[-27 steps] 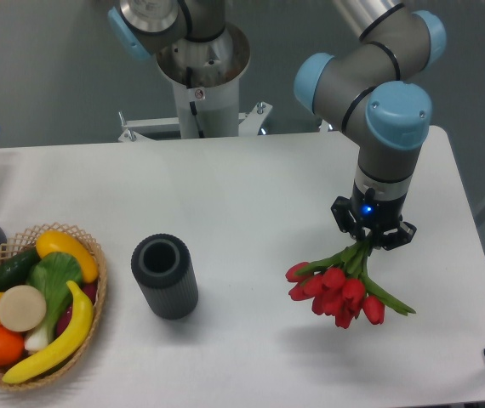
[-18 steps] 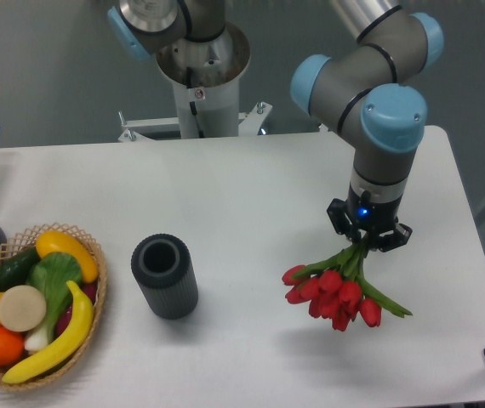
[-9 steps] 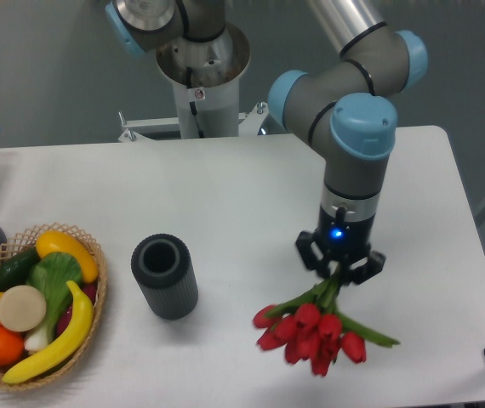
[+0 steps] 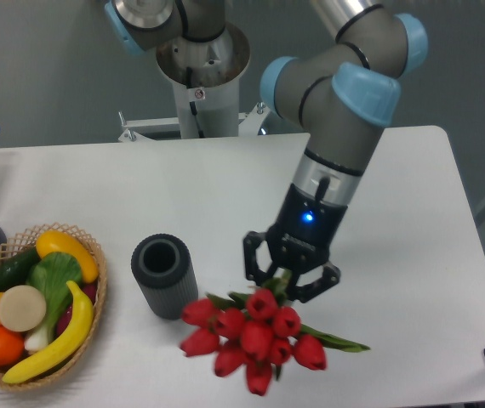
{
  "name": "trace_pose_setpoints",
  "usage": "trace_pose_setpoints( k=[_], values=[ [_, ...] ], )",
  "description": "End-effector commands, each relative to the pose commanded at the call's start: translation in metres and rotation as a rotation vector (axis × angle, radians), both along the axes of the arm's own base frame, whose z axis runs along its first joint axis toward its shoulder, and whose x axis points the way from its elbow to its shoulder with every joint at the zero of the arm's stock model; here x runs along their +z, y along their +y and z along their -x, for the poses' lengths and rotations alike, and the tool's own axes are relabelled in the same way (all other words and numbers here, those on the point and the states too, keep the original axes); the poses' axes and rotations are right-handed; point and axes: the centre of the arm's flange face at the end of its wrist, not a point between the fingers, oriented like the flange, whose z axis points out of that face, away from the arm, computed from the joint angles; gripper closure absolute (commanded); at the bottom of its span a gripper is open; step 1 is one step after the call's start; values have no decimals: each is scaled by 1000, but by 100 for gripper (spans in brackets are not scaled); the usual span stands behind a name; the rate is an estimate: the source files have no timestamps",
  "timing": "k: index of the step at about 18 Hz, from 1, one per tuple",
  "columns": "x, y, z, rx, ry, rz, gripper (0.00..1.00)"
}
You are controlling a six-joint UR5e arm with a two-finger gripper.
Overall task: Insert the flowers into the vase
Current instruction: 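Carry the tulips over the dark grey vase, stems pointing down, then lower the tulip stems into the vase opening and straighten the bunch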
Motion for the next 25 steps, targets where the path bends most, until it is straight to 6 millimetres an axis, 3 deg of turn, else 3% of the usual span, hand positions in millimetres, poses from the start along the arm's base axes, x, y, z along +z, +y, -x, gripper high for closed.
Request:
trace_pose_setpoints(
  k=[7,11,20,25],
  values=[
    [9,-6,-36,-133,-174,-174,91],
    [2,-17,-62,-230,-242,-289,91],
    [-23,-6,-89,-302,-224,-287,91],
    [-42,-1,-90,-321,-219,-282,91]
  ],
)
